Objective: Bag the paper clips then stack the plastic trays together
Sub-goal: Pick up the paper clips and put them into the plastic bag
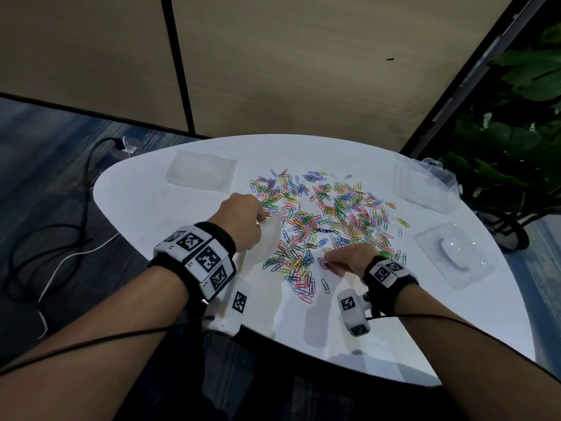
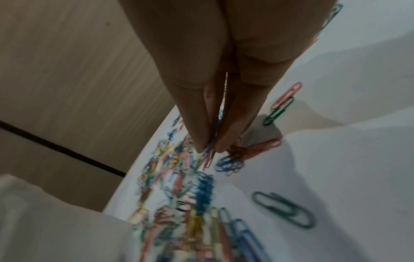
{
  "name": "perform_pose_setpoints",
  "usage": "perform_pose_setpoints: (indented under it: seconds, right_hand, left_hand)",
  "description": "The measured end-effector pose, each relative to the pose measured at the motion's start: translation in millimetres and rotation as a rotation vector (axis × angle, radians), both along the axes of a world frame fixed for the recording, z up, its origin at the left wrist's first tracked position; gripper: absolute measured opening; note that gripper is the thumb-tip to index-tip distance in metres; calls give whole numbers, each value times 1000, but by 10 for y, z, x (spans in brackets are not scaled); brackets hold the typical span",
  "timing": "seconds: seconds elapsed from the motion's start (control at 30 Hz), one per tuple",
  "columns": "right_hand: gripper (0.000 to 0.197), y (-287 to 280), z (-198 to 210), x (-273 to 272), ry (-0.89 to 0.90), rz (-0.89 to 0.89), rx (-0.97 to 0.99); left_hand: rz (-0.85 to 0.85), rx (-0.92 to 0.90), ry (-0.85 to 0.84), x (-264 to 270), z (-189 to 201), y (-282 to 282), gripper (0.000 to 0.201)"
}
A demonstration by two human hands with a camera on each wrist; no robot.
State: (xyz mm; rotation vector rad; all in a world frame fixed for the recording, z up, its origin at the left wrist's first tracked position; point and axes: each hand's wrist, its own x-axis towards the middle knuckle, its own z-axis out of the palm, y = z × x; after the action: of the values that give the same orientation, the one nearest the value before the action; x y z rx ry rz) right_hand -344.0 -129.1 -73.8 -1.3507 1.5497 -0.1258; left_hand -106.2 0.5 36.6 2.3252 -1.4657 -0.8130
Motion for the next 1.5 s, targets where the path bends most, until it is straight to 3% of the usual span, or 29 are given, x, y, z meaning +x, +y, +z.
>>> perform_pose_setpoints:
  seconds: [0.1,0.17,0.27,0.37,0.47,0.53,0.67,0.73,0.8,0.87,0.93,0.97,1.03,1.1,1.13,1.23,1.4,1.5]
  right_hand:
    - [37,20,190,139,-431,-187,163]
    - [36,64,435,289,-678,-191,254]
    - [26,209,702,535,-770,-85,258]
    - [20,396,767,715,-639,21,138]
    - [6,528,728,824,-572,-1,96]
    - [9,573,677,903,-511,2,50]
    - [30,594,619,965,-175,319,-247]
    - [28,595,694,924,-93,449,-347]
    - [20,541,794,843,-192,468,-315]
    - [16,427,885,709,-370,376,-180]
    - [15,246,866,505,-403,274,-135]
    - [15,156,813,375,-321,268,-162]
    - [26,28,647,127,67,394,-238]
    - [52,-2,433,-93,501,562,-215]
    - [65,24,333,-167,614,601,-193]
    - [86,117,85,-212,564,573,-241]
    - [94,333,-21,218,364,605,-337]
    - [90,471,-51,436,403,685,-403]
  left_hand:
    - [7,3,-1,1,-4,-4,32]
    - [9,4,5,-14,0,-10,32]
    - [6,1,17,-46,-6,-18,34]
    - [3,-9,46,-88,-20,-20,33]
    - [-5,-26,132,-121,-32,-22,27]
    - [-14,-36,153,-125,-46,-28,23]
    - [-2,-52,171,-104,-86,-22,30]
    - [-7,-58,150,-96,-77,-13,29]
    - [4,-69,132,-84,-61,-5,29]
    - [23,-77,133,-64,-38,5,30]
    - [24,-76,124,-32,-18,18,30]
    - [24,-79,114,-13,-5,24,31]
    - [35,-89,106,32,21,34,31]
    - [48,-93,109,77,41,48,31]
    - [56,-93,112,98,51,58,31]
    - [73,-92,110,164,68,110,30]
    - [96,-96,92,303,76,205,29]
    - [111,-103,91,398,76,243,29]
